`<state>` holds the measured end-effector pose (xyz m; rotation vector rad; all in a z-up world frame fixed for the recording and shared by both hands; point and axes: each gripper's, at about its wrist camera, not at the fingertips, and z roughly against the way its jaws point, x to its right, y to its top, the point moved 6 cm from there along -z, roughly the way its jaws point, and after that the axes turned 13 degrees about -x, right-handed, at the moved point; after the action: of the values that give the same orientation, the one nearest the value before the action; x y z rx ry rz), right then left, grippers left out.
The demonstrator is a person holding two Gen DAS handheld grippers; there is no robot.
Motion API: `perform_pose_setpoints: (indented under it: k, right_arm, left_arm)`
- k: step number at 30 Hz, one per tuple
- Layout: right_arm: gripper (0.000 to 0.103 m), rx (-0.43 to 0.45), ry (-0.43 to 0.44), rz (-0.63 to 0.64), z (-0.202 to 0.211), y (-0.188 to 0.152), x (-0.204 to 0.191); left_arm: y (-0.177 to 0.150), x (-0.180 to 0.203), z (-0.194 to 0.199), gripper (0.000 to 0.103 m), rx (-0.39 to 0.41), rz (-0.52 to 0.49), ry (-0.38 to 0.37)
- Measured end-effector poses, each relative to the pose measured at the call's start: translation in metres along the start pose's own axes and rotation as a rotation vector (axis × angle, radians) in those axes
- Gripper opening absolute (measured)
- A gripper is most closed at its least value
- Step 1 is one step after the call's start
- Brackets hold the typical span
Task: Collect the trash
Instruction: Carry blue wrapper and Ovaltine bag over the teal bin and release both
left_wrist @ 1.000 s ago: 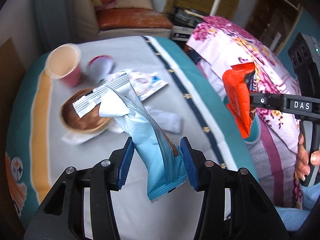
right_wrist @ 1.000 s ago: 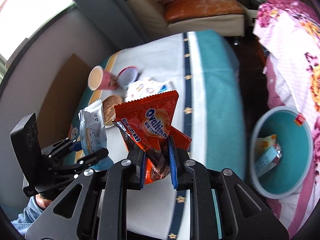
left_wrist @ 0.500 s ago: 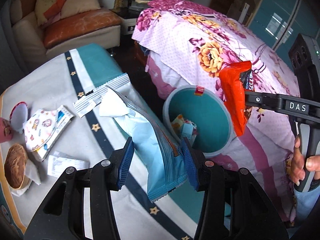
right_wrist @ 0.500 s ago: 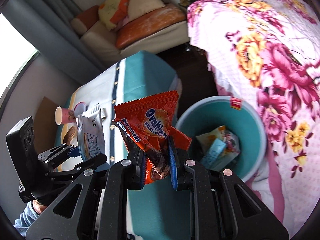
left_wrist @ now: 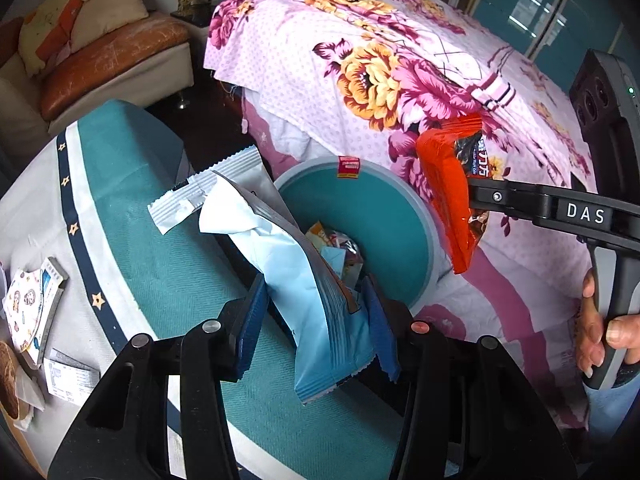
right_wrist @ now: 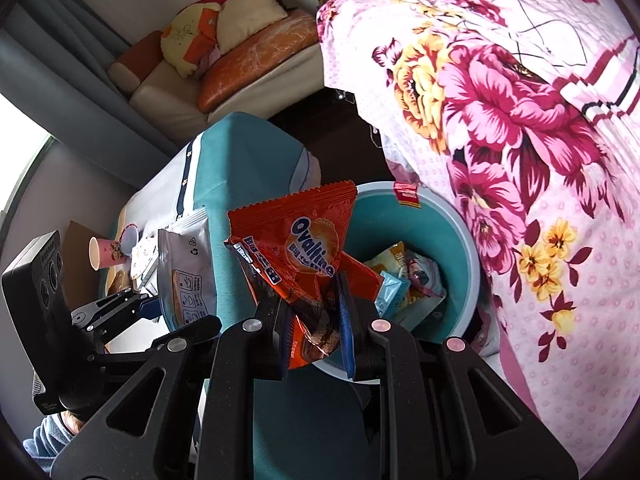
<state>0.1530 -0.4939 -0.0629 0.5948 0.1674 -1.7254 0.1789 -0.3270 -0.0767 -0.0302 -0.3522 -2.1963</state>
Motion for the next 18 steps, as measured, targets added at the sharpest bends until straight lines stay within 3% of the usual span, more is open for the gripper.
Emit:
perform_pose_setpoints:
  k: [14,16,18]
  right_arm:
    - [0.018,-0.022,-0.018,-0.048,-0.001,0.007,0.037]
    - [0.018,-0.028,-0.022,-0.051,-0.003,0.008,0.039]
    - [0.018,-0.031,-0.025,-0.053,-0.004,0.010,0.040]
  left_arm:
    - [0.028,0.029,-0.034,0.051,-0.054,-0.053,-0.020]
    - [0.030,0.030,-0.037,0.057,-0.056,-0.055,-0.017]
    - [0.032,0.030,-0.039,0.072,-0.051,-0.051,-0.012]
